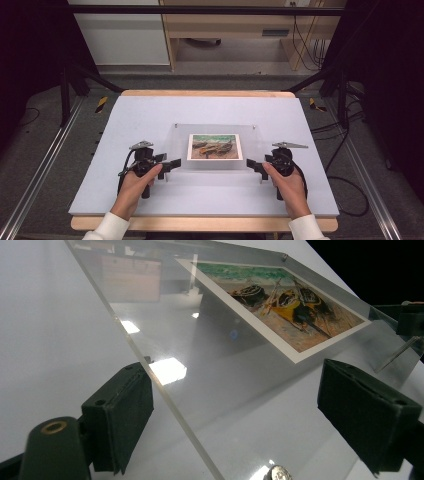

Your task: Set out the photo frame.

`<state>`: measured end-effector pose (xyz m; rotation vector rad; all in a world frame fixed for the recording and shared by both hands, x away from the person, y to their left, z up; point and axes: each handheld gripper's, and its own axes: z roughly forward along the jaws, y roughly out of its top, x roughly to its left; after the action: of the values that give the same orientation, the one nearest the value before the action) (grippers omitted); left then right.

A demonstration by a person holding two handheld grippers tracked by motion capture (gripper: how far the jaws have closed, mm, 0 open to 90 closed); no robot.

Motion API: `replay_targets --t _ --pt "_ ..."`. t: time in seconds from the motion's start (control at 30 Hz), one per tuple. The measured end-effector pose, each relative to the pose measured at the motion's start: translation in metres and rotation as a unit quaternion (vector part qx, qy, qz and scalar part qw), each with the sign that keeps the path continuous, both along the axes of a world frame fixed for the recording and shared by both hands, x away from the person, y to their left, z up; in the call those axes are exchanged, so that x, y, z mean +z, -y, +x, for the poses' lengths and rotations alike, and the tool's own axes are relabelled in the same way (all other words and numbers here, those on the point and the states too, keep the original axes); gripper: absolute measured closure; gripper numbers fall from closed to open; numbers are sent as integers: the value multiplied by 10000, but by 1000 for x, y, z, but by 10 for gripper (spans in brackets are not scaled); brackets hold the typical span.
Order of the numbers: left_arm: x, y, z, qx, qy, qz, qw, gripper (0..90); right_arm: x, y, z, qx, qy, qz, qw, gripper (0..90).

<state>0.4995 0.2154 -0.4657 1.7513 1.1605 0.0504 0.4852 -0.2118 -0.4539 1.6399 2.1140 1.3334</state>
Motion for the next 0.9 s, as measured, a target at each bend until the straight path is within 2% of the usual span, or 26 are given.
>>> replay_targets --t 0.2,0.53,0.77,0.9 --pt "0 0 0 -2 12 2 10000 141 0 2 0 24 3 13 10000 146" --pt "-2 -1 2 -43 10 -33 10000 143 -4 4 2 69 -179 299 9994 146" --pt "-2 -2 4 -36 2 -62 10000 162 -4 3 2 69 -216 320 9992 149" --pt "1 -7 4 -113 -91 -80 9999 216 -2 2 2 78 -230 262 9994 153"
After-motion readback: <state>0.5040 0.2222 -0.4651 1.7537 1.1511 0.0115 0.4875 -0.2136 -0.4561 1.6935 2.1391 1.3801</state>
